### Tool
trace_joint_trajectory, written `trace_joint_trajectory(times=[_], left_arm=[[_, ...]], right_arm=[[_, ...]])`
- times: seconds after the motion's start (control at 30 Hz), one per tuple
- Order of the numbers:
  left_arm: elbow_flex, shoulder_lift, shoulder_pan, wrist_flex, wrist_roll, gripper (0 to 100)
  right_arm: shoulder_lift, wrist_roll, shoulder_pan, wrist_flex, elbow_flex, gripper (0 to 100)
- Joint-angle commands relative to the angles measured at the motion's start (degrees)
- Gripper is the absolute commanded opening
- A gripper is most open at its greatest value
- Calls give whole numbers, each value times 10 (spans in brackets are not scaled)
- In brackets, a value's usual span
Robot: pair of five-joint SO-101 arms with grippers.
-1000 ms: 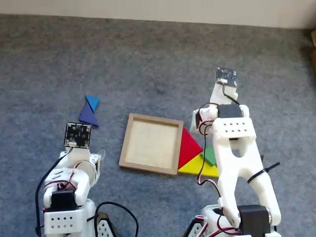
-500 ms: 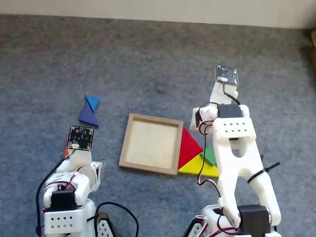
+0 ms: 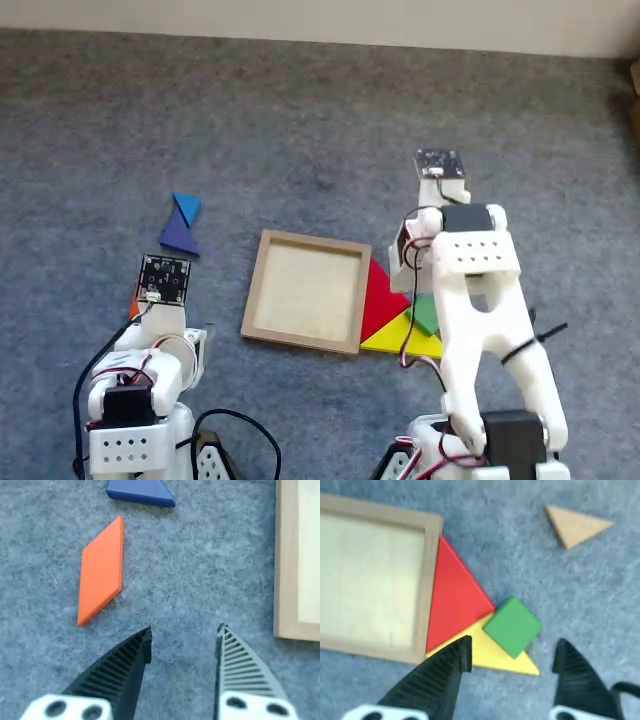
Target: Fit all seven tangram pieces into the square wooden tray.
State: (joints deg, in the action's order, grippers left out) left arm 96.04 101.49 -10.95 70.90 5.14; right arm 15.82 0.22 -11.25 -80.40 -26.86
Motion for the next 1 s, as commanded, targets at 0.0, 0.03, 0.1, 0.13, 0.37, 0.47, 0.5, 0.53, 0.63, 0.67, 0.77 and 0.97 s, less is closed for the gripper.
trace_joint_trajectory(times=[0.0, 0.03, 0.1, 0.13, 0.37, 0.47, 0.5, 0.53, 0.63, 0.67, 0.77, 0.97], left_arm=[[12, 29, -3, 3, -5, 213], [12, 29, -3, 3, -5, 213], [12, 29, -3, 3, -5, 213], [12, 29, -3, 3, -5, 213], [12, 29, -3, 3, -5, 213], [12, 29, -3, 3, -5, 213], [12, 29, -3, 3, -5, 213], [12, 29, -3, 3, -5, 213], [12, 29, -3, 3, -5, 213], [12, 29, -3, 3, -5, 213], [12, 29, -3, 3, -5, 213], [12, 29, -3, 3, -5, 213]], right_arm=[[-33, 7, 5, -22, 56, 296], [-46, 7, 5, -22, 60, 296], [-73, 11, 4, -21, 62, 296], [-86, 11, 4, -21, 62, 296], [-151, 50, 7, 58, 51, 296], [-175, 96, 23, 69, 44, 296], [-182, 105, 32, 69, 44, 296], [-186, 113, 46, 69, 44, 296], [-197, 154, 95, 69, 44, 296], [-201, 175, 112, 69, 44, 296], [-201, 237, 160, 69, 44, 296], [-172, 285, 238, 61, 69, 296]])
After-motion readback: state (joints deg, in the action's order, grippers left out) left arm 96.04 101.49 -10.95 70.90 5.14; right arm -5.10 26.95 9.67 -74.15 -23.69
